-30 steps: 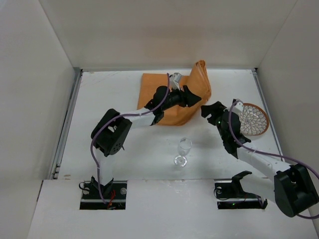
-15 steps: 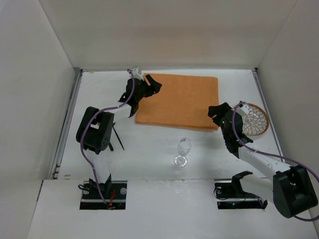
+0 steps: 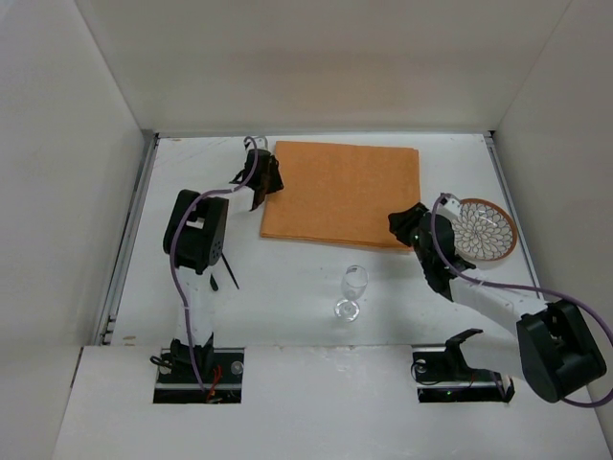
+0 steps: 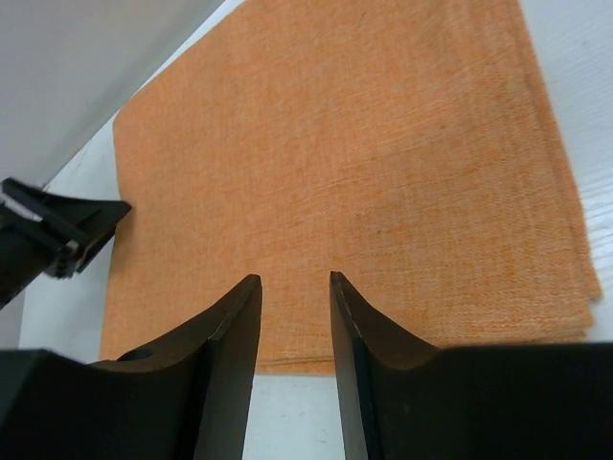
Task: Set the dinner table for one person
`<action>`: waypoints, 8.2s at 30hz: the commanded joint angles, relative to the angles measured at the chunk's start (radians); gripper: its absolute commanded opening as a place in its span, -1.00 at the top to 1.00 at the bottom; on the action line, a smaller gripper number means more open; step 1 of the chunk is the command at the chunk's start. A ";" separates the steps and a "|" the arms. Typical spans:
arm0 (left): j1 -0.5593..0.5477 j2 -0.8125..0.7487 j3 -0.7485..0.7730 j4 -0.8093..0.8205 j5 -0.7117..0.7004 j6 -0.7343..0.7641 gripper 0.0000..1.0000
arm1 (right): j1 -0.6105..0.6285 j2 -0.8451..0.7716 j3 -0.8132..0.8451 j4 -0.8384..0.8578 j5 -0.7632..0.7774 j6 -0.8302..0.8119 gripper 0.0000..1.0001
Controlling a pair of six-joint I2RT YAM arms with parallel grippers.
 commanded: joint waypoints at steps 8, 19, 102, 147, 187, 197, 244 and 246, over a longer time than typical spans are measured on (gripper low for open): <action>0.028 0.093 0.132 -0.083 -0.036 0.043 0.87 | 0.050 0.012 0.071 0.058 -0.041 -0.072 0.69; 0.116 0.034 0.058 -0.029 -0.185 -0.087 0.98 | 0.067 0.040 0.097 0.040 -0.053 -0.101 0.66; -0.233 -0.858 -0.773 0.278 -0.289 -0.271 0.56 | 0.152 0.234 0.117 -0.200 0.039 0.161 0.86; -0.202 -0.924 -1.019 0.391 -0.191 -0.352 0.12 | 0.128 0.523 0.301 -0.223 0.057 0.399 0.80; -0.246 -0.920 -0.986 0.356 -0.146 -0.374 0.58 | -0.256 -0.400 0.039 -0.517 0.159 0.188 0.63; -0.239 -0.914 -0.996 0.365 -0.143 -0.378 0.50 | -0.708 -0.269 -0.042 -0.450 0.099 0.264 -0.40; -0.205 -0.924 -1.032 0.411 -0.149 -0.397 0.26 | -0.405 -0.076 0.197 -0.053 -0.294 0.149 0.91; -0.207 -0.934 -1.035 0.411 -0.159 -0.385 0.25 | -0.297 0.025 0.269 -0.028 -0.299 0.154 0.90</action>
